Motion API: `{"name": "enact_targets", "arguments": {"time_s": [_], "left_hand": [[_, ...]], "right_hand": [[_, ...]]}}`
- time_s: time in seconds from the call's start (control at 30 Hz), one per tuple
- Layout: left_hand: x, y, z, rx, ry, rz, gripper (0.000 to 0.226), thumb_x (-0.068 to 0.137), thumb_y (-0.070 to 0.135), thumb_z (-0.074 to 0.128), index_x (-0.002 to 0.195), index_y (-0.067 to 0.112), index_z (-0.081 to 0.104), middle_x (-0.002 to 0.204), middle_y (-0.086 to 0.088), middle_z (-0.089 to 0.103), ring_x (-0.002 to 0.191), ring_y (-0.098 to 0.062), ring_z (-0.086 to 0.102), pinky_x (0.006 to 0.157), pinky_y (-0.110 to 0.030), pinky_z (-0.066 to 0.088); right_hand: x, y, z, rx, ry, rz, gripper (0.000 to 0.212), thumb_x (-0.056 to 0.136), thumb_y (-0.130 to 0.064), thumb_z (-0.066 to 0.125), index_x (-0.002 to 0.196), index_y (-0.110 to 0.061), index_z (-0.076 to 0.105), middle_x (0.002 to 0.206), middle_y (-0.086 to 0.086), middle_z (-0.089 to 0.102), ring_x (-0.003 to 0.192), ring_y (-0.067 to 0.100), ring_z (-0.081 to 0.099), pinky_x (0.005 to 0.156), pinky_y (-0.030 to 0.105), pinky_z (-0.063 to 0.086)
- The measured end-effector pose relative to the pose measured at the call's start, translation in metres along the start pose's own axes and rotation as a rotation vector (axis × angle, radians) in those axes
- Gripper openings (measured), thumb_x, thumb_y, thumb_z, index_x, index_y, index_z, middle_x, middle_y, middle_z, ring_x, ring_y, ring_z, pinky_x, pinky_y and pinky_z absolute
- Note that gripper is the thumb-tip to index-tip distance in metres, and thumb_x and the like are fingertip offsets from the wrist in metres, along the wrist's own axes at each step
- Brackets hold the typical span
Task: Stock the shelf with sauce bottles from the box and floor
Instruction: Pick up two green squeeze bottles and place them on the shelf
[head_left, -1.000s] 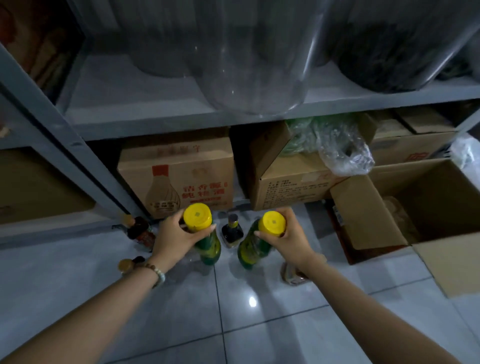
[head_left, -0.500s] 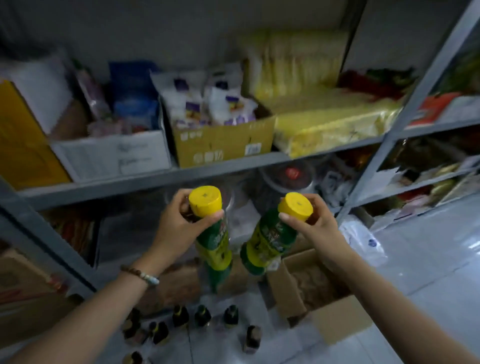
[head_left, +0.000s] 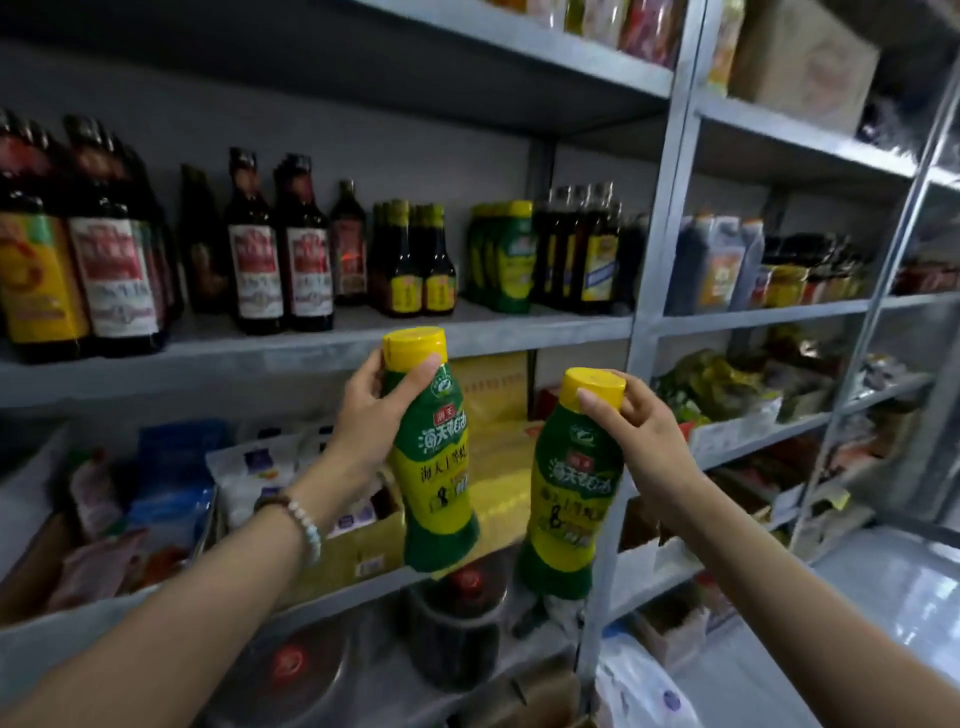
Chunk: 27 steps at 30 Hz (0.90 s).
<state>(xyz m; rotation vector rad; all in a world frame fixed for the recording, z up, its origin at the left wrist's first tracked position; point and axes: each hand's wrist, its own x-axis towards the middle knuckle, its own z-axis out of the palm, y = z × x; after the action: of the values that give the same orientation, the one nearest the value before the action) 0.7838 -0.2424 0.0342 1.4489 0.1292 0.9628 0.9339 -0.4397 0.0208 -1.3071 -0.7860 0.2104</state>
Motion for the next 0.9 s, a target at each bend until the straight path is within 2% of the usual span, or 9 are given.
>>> {"name": "enact_targets", "arguments": {"time_s": [0.17,0.33,0.53,0.63,0.73,0.83,0.9], "left_hand": [[0.047,0.022,0.04,-0.064,-0.02,0.038,0.034,0.067,0.038,0.068,0.096,0.022,0.062,0.081,0.004,0.074,0.072,-0.013,0.071,0.057,-0.021,0.053],[0.106,0.024,0.067,-0.129,-0.044,0.075,0.043,0.067,0.038,0.069,0.1,0.014,0.054,0.077,0.0,0.073,0.068,-0.015,0.071,0.054,-0.023,0.054],[0.194,0.029,0.089,-0.144,-0.115,0.17,0.042,0.069,0.042,0.069,0.1,0.017,0.056,0.094,-0.008,0.07,0.079,-0.021,0.07,0.062,-0.029,0.055],[0.237,0.031,0.096,-0.153,-0.096,0.192,0.039,0.073,0.039,0.07,0.101,0.018,0.055,0.089,-0.003,0.071,0.075,-0.017,0.071,0.059,-0.026,0.055],[0.272,0.026,0.1,-0.127,-0.075,0.201,0.035,0.079,0.037,0.069,0.105,0.018,0.056,0.091,-0.001,0.072,0.076,-0.015,0.071,0.058,-0.024,0.054],[0.301,0.017,0.104,-0.094,-0.045,0.232,0.034,0.079,0.037,0.07,0.105,0.018,0.06,0.092,-0.002,0.072,0.078,-0.016,0.071,0.06,-0.023,0.054],[0.317,0.009,0.108,-0.085,-0.023,0.244,0.033,0.078,0.038,0.07,0.104,0.018,0.062,0.092,-0.002,0.073,0.08,-0.017,0.071,0.06,-0.024,0.055]], "right_hand": [[0.045,-0.032,-0.03,0.051,0.006,-0.064,0.046,0.072,-0.041,0.07,0.111,-0.017,0.062,0.096,0.005,0.074,0.087,0.021,0.072,0.063,0.025,0.056],[0.105,-0.048,-0.046,0.025,-0.029,-0.118,0.042,0.072,-0.044,0.069,0.108,-0.023,0.064,0.097,0.006,0.074,0.089,0.022,0.071,0.065,0.028,0.057],[0.193,-0.071,-0.042,0.042,-0.004,-0.24,0.042,0.076,-0.041,0.066,0.109,-0.015,0.062,0.097,0.008,0.073,0.089,0.02,0.071,0.066,0.026,0.057],[0.237,-0.079,-0.04,0.057,0.018,-0.265,0.033,0.086,-0.035,0.062,0.109,-0.012,0.059,0.097,0.011,0.071,0.089,0.023,0.07,0.07,0.03,0.057],[0.277,-0.081,-0.041,0.066,0.032,-0.286,0.032,0.089,-0.034,0.06,0.111,-0.01,0.058,0.1,0.015,0.069,0.092,0.028,0.067,0.08,0.038,0.055],[0.312,-0.079,-0.038,0.065,0.033,-0.329,0.024,0.088,-0.035,0.06,0.102,-0.015,0.061,0.095,0.011,0.07,0.087,0.023,0.069,0.074,0.032,0.057],[0.337,-0.073,-0.039,0.067,0.03,-0.339,0.026,0.088,-0.036,0.061,0.103,-0.015,0.061,0.097,0.012,0.07,0.089,0.024,0.069,0.074,0.032,0.057]]}}
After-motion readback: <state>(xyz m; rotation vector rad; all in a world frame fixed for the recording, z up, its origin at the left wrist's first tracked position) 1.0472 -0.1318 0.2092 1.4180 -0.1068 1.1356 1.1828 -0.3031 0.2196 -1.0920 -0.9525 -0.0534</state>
